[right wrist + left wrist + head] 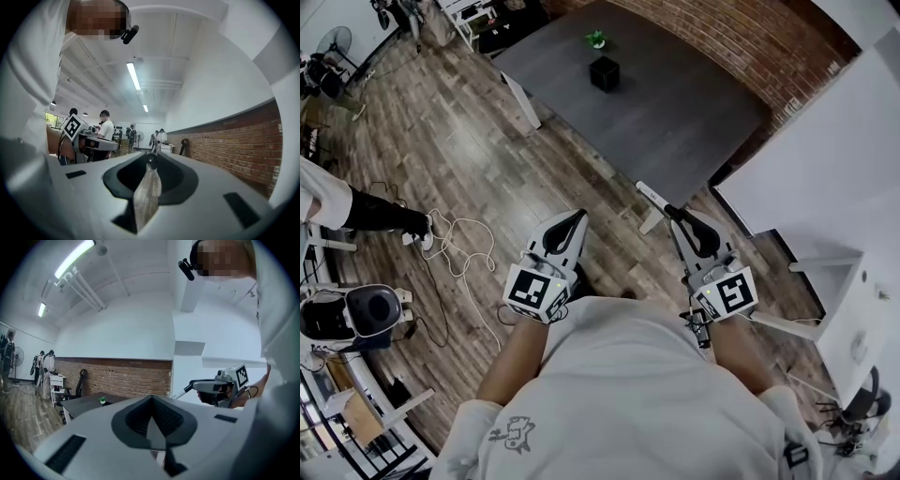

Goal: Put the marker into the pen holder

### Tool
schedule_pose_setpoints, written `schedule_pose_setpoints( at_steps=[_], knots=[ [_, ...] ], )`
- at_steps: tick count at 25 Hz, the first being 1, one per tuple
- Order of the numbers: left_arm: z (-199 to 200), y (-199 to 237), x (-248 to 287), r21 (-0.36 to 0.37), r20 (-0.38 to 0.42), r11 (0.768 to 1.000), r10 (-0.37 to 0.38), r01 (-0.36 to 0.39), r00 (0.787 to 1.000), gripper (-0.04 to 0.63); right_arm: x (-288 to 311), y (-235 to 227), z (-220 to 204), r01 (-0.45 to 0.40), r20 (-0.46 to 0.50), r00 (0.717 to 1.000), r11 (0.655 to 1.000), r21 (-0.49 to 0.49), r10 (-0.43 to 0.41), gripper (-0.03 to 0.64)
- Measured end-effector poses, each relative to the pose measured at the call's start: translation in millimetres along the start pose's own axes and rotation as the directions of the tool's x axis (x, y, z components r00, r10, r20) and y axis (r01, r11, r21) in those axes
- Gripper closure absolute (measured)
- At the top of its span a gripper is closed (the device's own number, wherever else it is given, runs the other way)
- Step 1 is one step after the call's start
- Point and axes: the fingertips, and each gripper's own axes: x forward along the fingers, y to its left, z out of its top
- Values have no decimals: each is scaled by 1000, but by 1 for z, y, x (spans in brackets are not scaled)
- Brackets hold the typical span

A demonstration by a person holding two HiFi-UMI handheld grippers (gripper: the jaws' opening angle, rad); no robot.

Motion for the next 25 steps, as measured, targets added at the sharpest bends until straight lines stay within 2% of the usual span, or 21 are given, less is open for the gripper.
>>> schedule_pose_setpoints(
  at_steps=[8, 18, 25],
  knots=[
    [-1, 55, 5, -13, 12, 1000, -13, 13, 1000, 584, 51, 4, -1, 20, -5, 1000, 1000, -7, -20, 540],
    [18, 145, 5, -6, 21, 997, -80, 80, 997, 584, 136, 21, 11, 88, -13, 996, 996, -28, -88, 540],
    [19, 187, 0, -4, 17, 993, -114, 114, 993, 584, 177, 32, 12, 121, -28, 992, 992, -39, -122, 540]
  ],
)
